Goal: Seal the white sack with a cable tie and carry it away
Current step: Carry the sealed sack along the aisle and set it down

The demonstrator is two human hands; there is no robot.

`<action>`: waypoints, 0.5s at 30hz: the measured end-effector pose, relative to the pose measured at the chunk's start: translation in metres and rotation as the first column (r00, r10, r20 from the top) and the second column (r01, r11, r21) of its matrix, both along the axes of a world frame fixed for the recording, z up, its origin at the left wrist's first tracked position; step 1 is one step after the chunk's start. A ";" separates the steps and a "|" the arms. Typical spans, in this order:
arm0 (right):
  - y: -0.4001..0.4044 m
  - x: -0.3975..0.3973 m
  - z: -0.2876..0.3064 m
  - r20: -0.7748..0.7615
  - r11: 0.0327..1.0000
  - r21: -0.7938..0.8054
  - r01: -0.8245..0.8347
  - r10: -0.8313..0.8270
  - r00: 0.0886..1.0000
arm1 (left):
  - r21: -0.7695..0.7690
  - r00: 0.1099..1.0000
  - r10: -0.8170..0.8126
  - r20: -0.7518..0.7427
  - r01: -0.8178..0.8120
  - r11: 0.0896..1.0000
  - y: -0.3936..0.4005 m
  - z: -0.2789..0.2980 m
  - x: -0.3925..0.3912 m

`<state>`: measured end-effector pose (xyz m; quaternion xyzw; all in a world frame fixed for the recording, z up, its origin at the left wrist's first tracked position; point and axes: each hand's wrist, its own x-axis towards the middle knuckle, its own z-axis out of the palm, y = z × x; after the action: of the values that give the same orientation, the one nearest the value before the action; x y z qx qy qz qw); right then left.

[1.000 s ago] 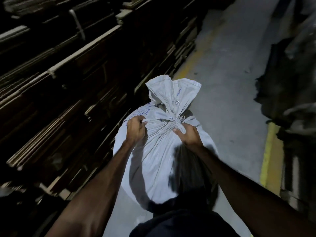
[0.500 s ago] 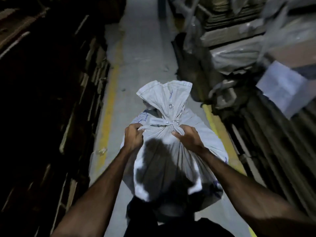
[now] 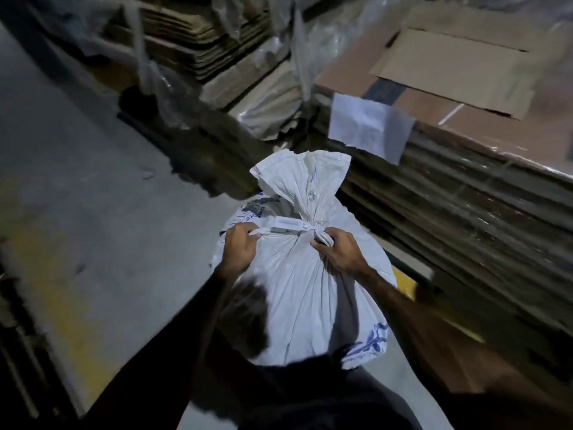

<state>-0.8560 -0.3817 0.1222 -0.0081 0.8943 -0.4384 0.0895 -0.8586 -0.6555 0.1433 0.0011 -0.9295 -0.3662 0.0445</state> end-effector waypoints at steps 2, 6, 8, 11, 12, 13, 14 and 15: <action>0.003 -0.010 -0.008 0.018 0.996 -0.024 0.084 -0.084 0.996 | -0.013 0.997 -0.061 0.046 0.061 0.998 0.005 -0.005 -0.033; 0.007 -0.023 -0.026 0.030 0.983 -0.042 0.178 -0.177 0.984 | -0.040 0.985 -0.158 0.075 0.161 0.986 0.016 -0.016 -0.086; 0.011 -0.029 -0.035 0.045 0.975 -0.036 0.221 -0.219 0.975 | -0.020 0.971 -0.226 0.080 0.228 0.973 0.023 -0.021 -0.108; 0.015 -0.040 -0.050 0.075 0.954 -0.024 0.297 -0.295 0.953 | -0.029 0.935 -0.333 0.119 0.338 0.941 0.034 -0.032 -0.143; 0.016 -0.043 -0.055 0.090 0.944 -0.013 0.329 -0.326 0.941 | -0.038 0.922 -0.367 0.124 0.374 0.927 0.036 -0.040 -0.155; 0.015 -0.045 -0.060 0.106 0.934 -0.011 0.356 -0.353 0.929 | -0.048 0.908 -0.392 0.145 0.402 0.914 0.038 -0.049 -0.167; 0.014 -0.049 -0.065 0.124 0.925 -0.003 0.379 -0.375 0.919 | -0.053 0.897 -0.412 0.160 0.425 0.904 0.038 -0.058 -0.178; 0.013 -0.053 -0.070 0.138 0.917 0.011 0.398 -0.396 0.908 | -0.047 0.885 -0.429 0.182 0.444 0.895 0.038 -0.067 -0.188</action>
<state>-0.9088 -0.3691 0.0520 0.2031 0.8652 -0.4546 0.0599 -1.0470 -0.6177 0.0766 -0.1795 -0.9214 -0.3242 -0.1170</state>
